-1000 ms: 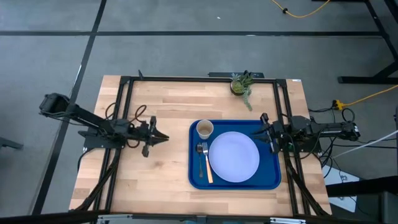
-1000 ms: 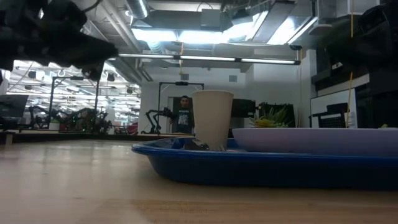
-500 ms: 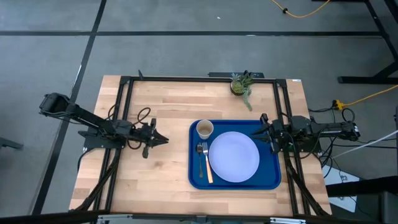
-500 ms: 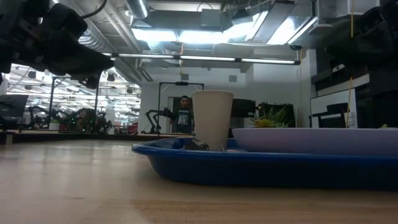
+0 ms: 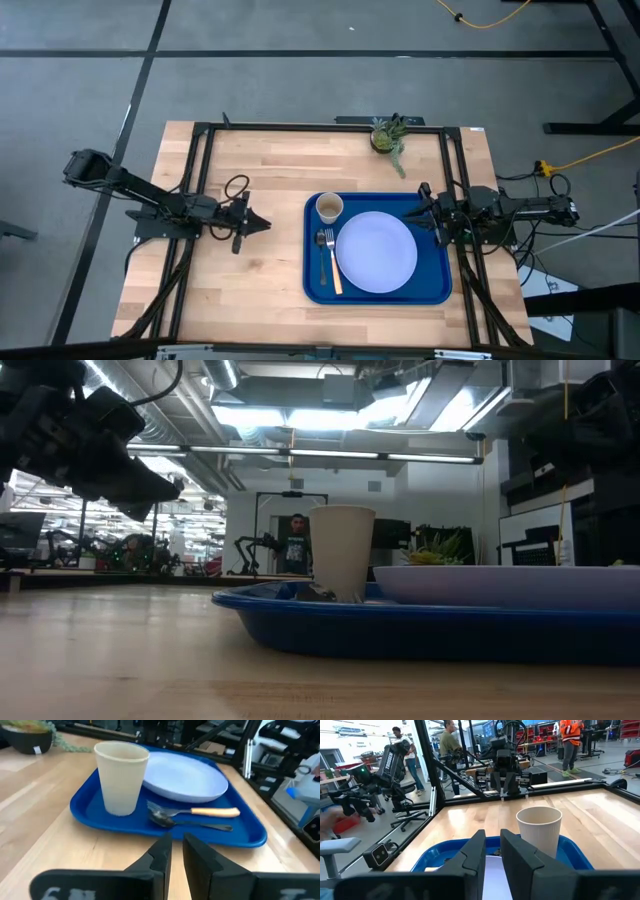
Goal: Pick and place plate/cup/fork/spoon on tray
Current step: Return to Home Position
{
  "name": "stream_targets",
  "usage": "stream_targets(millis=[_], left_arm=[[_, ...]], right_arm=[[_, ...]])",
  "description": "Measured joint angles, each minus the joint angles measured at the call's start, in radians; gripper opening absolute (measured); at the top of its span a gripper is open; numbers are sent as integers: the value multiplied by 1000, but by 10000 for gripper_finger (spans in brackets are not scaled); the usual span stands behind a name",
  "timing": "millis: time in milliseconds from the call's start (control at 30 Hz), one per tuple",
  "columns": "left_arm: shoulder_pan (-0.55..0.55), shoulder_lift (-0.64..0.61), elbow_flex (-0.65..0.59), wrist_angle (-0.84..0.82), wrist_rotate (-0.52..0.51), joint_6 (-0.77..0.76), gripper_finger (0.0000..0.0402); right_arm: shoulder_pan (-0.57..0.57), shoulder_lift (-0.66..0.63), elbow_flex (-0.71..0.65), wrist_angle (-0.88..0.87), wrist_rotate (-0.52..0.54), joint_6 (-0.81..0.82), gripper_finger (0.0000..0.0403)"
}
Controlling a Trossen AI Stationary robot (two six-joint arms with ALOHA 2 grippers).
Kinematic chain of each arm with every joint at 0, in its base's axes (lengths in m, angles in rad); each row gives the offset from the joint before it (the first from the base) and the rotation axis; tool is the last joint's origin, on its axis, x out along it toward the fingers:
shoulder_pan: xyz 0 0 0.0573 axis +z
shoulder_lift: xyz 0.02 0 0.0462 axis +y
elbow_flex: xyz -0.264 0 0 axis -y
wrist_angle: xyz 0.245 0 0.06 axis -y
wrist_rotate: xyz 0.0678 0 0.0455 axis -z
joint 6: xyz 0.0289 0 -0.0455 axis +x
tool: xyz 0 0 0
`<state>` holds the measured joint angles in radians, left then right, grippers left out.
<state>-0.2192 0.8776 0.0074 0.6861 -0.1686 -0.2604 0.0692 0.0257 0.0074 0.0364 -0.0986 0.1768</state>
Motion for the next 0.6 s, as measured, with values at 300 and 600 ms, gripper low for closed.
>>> stream_targets(millis=[300, 600], left_arm=[[0, 0, 0, -1, -1, 0, 39], [0, -8, 0, -63, -1, 1, 39]], right_arm=[[0, 0, 0, 2, 0, -47, 65], [0, 0, 0, 1, 0, -3, 65]])
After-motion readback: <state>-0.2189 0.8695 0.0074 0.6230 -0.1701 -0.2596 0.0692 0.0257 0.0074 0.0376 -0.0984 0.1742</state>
